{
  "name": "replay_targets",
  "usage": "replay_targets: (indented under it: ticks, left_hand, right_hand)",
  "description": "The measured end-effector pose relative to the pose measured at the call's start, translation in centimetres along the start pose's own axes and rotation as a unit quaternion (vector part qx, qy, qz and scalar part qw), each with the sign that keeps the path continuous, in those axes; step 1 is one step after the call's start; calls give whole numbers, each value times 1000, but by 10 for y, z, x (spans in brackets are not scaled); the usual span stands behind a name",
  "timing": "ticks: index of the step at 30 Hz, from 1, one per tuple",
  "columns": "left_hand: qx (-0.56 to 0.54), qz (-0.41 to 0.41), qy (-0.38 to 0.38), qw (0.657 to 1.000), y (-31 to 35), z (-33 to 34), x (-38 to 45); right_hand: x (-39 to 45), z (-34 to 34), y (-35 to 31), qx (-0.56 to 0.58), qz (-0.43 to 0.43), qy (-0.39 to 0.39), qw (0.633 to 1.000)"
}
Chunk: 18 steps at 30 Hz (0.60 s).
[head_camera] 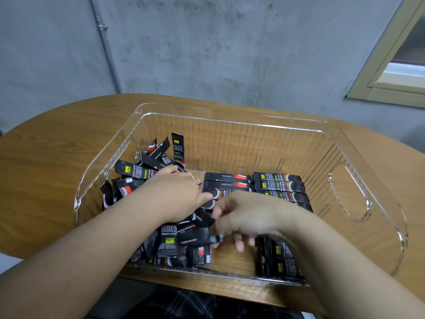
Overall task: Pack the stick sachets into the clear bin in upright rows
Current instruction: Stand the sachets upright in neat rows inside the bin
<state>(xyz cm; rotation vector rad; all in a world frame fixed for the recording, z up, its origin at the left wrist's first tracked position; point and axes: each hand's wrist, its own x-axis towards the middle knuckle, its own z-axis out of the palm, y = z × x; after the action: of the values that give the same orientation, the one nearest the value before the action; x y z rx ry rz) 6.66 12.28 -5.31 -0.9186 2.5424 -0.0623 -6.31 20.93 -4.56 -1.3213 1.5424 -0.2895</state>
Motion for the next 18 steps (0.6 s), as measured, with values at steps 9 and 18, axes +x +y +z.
replay_targets:
  ticks: [9,18]
  left_hand:
    - [-21,0,-17,1000,0,-3,-5]
    - [11,4,-62,998,-2,-4,-8]
  right_hand:
    - [3,-13,12,-143,50,153,976]
    - [7,-2,8,-156,-6,110,982]
